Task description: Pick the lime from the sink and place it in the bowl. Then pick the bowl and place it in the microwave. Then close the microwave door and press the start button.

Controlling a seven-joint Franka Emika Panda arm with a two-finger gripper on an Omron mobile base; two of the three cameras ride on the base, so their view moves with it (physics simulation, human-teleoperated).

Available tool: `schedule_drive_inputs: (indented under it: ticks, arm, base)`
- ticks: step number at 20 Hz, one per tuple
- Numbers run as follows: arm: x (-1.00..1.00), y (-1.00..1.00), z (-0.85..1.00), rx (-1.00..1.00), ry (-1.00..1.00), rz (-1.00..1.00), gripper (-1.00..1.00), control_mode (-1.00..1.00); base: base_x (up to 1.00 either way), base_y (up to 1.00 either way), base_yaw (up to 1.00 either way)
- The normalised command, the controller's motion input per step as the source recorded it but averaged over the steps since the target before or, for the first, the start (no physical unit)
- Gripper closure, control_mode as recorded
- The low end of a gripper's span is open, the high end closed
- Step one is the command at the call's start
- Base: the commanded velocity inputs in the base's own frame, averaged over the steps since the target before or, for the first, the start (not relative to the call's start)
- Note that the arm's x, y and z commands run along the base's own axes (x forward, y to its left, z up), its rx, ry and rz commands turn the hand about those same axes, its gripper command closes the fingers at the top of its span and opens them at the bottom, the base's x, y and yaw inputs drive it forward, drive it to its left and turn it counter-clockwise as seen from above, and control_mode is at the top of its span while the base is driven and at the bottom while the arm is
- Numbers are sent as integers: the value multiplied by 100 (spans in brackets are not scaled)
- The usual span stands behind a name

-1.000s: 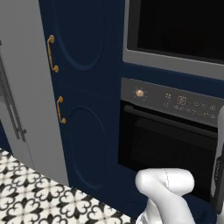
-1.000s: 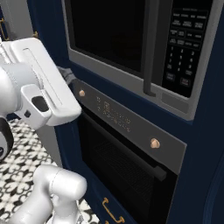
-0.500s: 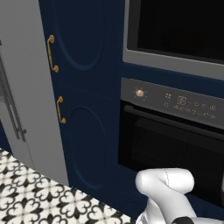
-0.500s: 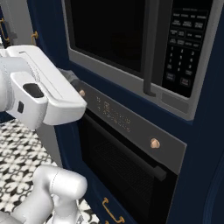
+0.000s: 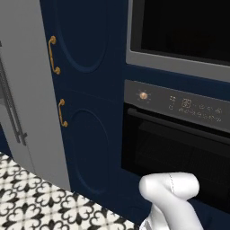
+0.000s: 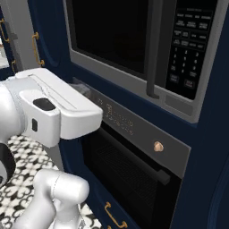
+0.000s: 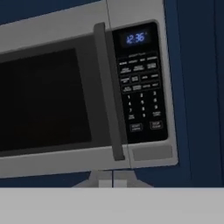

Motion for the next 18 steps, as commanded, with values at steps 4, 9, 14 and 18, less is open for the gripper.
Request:
schedule_drive_inputs:
  ticks: [4,9,14,18]
  arm:
    - [51,-30,-47,-13,-14,0,100,-100]
    - [72,-30,-8,0,-3,0,100,-100]
    - [18,-63,0,1,0,0,100,-100]
    - [-5,-31,1,0,-2,0,100,-100]
  base:
    - [0,0,0]
    - [0,0,0]
    - [0,0,0]
    - [0,0,0]
